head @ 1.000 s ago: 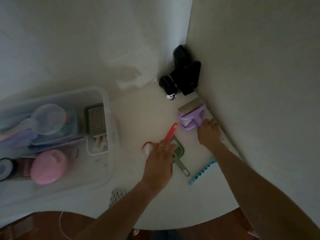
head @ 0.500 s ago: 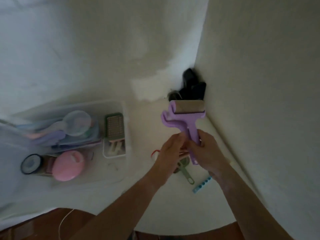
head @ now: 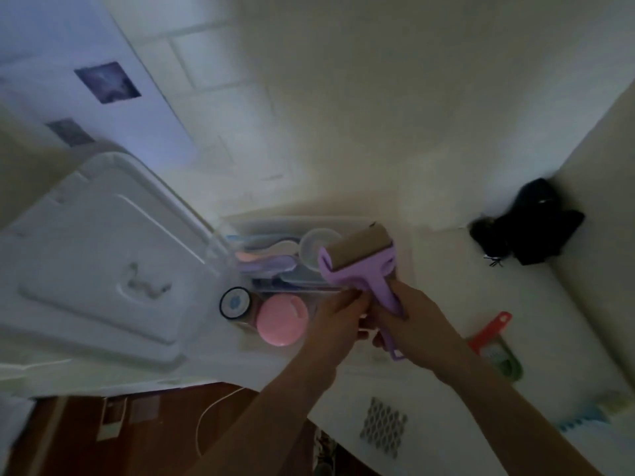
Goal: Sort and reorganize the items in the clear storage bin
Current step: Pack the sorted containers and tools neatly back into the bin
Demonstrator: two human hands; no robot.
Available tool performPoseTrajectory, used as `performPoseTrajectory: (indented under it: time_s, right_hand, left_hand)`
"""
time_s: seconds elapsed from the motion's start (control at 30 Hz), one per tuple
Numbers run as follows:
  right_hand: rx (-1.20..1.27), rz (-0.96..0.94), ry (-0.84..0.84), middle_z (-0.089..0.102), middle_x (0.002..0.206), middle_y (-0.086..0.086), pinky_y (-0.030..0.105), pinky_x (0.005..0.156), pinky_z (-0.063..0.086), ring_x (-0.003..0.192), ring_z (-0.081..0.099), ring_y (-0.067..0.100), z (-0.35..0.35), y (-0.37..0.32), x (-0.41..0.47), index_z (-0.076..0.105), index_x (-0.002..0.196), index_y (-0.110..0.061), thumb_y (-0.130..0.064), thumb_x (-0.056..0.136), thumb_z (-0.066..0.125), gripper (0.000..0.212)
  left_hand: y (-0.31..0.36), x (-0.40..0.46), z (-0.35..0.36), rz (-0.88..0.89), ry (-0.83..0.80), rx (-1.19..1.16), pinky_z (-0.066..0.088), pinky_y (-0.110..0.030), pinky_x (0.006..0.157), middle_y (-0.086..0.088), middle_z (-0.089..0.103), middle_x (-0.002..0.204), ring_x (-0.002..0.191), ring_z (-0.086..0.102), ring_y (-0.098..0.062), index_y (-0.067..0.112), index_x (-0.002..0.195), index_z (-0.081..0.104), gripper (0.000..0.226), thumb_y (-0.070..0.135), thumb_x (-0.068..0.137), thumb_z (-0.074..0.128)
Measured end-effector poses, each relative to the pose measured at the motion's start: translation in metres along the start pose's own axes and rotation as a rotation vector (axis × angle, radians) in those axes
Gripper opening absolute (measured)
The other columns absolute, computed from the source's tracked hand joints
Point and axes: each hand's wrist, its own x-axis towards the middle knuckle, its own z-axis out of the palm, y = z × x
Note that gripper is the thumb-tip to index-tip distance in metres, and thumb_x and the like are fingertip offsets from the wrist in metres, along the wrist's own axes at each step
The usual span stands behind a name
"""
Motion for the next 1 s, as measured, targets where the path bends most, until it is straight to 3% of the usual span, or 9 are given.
performPoseTrajectory:
  time_s: [0.17, 0.27, 0.33, 0.47, 0.6, 0.7, 0.8, 0.93, 1.0]
  right_hand:
    - [-0.113, 0.141, -0.232, 0.07, 0.078, 0.003, 0.041, 0.059, 0.058, 0.057, 0.069, 0.02, 0.022, -0.004, 0.017, 0.063, 0.096, -0.013, -0.014, 0.093, 0.058, 0.006]
    - [-0.296, 0.25, -0.319, 0.071, 0.083, 0.009, 0.034, 0.057, 0.059, 0.054, 0.068, 0.019, 0.034, -0.001, 0.039, 0.064, 0.1, -0.006, -0.011, 0.09, 0.06, 0.012]
    - [-0.498, 0.315, -0.382, 0.073, 0.084, 0.011, 0.032, 0.059, 0.06, 0.06, 0.071, 0.021, 0.047, -0.001, 0.059, 0.066, 0.095, -0.004, -0.011, 0.088, 0.06, 0.012]
    - [-0.987, 0.259, -0.515, 0.068, 0.057, 0.002, 0.04, 0.073, 0.061, 0.064, 0.067, 0.024, 0.08, -0.004, 0.09, 0.058, 0.068, -0.012, -0.014, 0.088, 0.055, 0.021]
    - [-1.203, 0.16, -0.309, 0.07, 0.107, 0.005, 0.039, 0.079, 0.051, 0.099, 0.067, 0.028, 0.11, 0.005, 0.11, 0.063, 0.111, -0.011, -0.019, 0.093, 0.052, 0.023]
    - [-1.13, 0.188, -0.154, 0.068, 0.113, 0.008, 0.037, 0.078, 0.048, 0.106, 0.064, 0.028, 0.12, 0.015, 0.121, 0.064, 0.112, -0.011, -0.016, 0.093, 0.053, 0.023]
    - [-0.954, 0.199, -0.113, 0.071, 0.097, 0.007, 0.032, 0.071, 0.053, 0.092, 0.069, 0.027, 0.116, 0.021, 0.127, 0.069, 0.097, -0.013, -0.021, 0.079, 0.069, 0.02]
    - [-0.62, 0.173, 0.047, 0.072, 0.085, 0.003, 0.026, 0.065, 0.05, 0.081, 0.067, 0.022, 0.107, 0.036, 0.119, 0.072, 0.091, -0.014, -0.027, 0.072, 0.075, 0.024]
    - [-0.506, 0.137, 0.122, 0.067, 0.077, -0.002, 0.023, 0.061, 0.04, 0.073, 0.061, 0.019, 0.107, 0.044, 0.115, 0.066, 0.084, -0.016, -0.026, 0.074, 0.075, 0.016]
  left_hand:
    - [-0.017, 0.014, -0.097, -0.041, -0.12, 0.645, 0.06, -0.039, 0.076, 0.003, 0.076, 0.076, 0.071, 0.072, -0.016, 0.029, 0.072, 0.076, 0.021, 0.038, 0.085, 0.062]
    - [-0.019, 0.028, -0.139, -0.071, -0.102, 0.986, 0.054, -0.026, 0.068, 0.003, 0.074, 0.072, 0.062, 0.066, -0.009, 0.022, 0.071, 0.075, 0.029, 0.035, 0.093, 0.061]
    - [-0.021, 0.042, -0.158, 0.011, -0.022, 1.17, 0.051, -0.026, 0.07, 0.001, 0.073, 0.079, 0.075, 0.067, -0.014, 0.018, 0.08, 0.076, 0.026, 0.038, 0.091, 0.063]
    - [-0.031, 0.061, -0.165, 0.071, -0.091, 1.114, 0.043, -0.015, 0.07, 0.012, 0.061, 0.08, 0.075, 0.06, -0.007, 0.02, 0.099, 0.068, 0.022, 0.032, 0.082, 0.076]
    - [-0.05, 0.078, -0.153, 0.115, -0.254, 1.049, 0.053, -0.031, 0.079, -0.003, 0.071, 0.093, 0.086, 0.067, -0.02, 0.017, 0.109, 0.064, 0.044, 0.033, 0.074, 0.084]
    - [-0.058, 0.091, -0.138, 0.069, -0.331, 1.102, 0.052, -0.03, 0.082, -0.005, 0.069, 0.106, 0.096, 0.066, -0.022, 0.017, 0.12, 0.056, 0.052, 0.035, 0.077, 0.079]
    - [-0.071, 0.104, -0.131, 0.119, -0.346, 1.067, 0.049, -0.027, 0.083, -0.002, 0.067, 0.114, 0.099, 0.064, -0.019, 0.021, 0.137, 0.045, 0.073, 0.044, 0.075, 0.076]
    - [-0.099, 0.126, -0.135, 0.198, -0.294, 0.965, 0.052, -0.04, 0.091, -0.002, 0.071, 0.116, 0.104, 0.067, -0.023, 0.018, 0.13, 0.054, 0.076, 0.058, 0.065, 0.057]
    - [-0.099, 0.131, -0.134, 0.152, -0.281, 0.995, 0.055, -0.041, 0.086, -0.004, 0.071, 0.111, 0.098, 0.068, -0.024, 0.02, 0.129, 0.055, 0.068, 0.053, 0.069, 0.063]
